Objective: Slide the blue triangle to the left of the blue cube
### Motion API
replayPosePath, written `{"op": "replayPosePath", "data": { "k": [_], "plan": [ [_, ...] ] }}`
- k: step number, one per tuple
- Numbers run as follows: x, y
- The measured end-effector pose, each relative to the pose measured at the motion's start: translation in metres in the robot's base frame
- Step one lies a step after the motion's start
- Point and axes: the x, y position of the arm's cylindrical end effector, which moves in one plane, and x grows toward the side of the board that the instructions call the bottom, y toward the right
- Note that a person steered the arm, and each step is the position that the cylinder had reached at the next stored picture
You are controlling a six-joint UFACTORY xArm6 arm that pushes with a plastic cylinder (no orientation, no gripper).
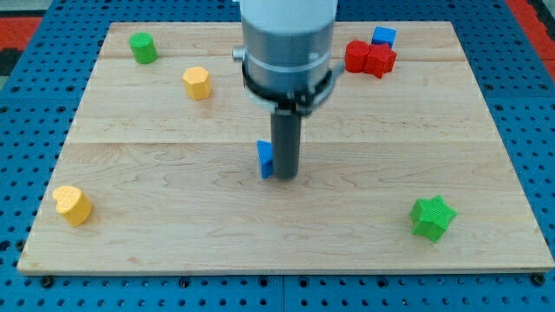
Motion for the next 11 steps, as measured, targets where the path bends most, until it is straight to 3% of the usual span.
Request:
{"op": "replayPosePath", "data": {
  "k": [1,2,3,4,6,7,8,9,11],
  "plan": [
    [-0.072,-0.027],
    [-0.019,0.013],
    [0.035,0.017],
    [-0.027,-0.055],
    [-0.148,0.011],
    [-0.206,0.012],
    [-0.158,0.006],
    [-0.205,-0.06],
    [-0.225,0.068]
  ]
}}
